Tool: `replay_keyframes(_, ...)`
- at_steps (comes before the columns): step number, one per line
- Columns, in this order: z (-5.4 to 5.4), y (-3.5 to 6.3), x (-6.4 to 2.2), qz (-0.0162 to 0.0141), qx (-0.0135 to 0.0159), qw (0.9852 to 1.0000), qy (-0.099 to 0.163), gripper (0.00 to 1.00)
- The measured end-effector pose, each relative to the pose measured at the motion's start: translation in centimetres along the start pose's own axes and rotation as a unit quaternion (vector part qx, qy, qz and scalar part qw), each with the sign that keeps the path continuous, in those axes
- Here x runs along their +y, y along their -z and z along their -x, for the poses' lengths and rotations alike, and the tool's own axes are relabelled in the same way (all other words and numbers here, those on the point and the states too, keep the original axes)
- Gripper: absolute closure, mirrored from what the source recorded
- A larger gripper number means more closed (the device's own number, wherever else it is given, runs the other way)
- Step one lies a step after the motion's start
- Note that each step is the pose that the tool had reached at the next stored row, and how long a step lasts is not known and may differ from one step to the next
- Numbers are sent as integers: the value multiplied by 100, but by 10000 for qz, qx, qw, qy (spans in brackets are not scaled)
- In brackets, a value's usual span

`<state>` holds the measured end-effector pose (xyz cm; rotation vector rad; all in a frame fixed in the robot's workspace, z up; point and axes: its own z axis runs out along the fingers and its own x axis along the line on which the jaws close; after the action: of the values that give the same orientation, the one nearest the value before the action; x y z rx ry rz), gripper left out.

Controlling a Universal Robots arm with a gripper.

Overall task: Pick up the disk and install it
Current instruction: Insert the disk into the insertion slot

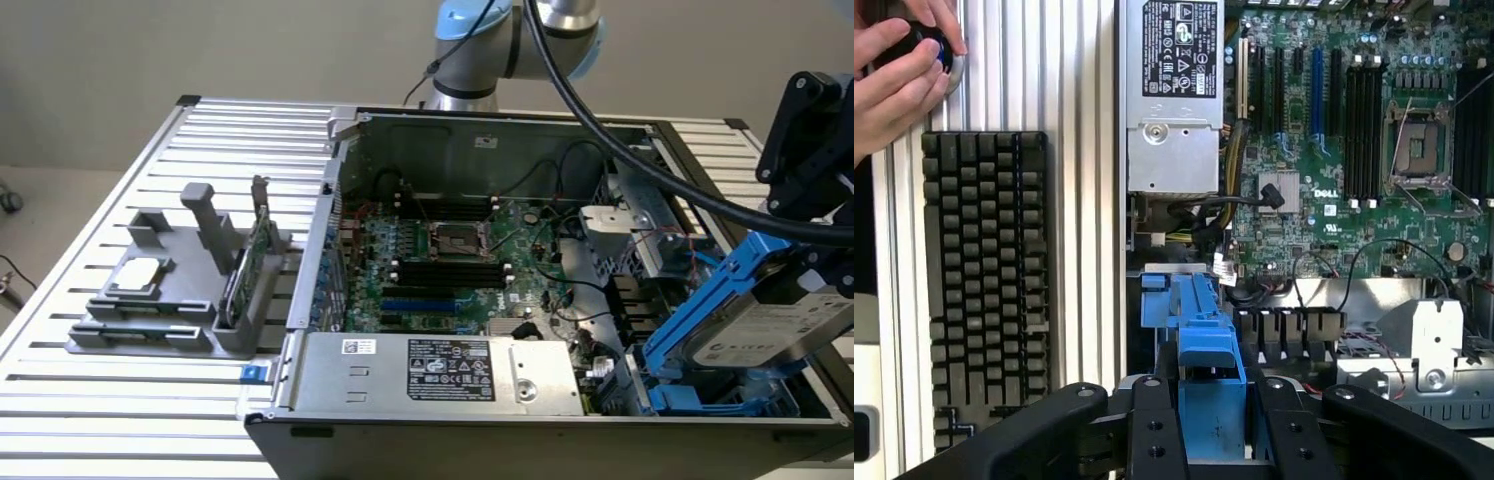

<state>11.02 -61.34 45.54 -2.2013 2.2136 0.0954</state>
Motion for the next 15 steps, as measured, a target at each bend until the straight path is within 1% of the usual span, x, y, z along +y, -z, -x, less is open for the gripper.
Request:
replay_keyframes(4,-8,-46,-13,0,-7,10000,0,67)
replay_keyframes(8,-12,-72,-21,0,-24,10000,0,67)
replay_keyframes(11,-14,-89,-28,0,-43,10000,1,67)
replay_keyframes(15,-16,-126,-30,1,-80,10000,2,67)
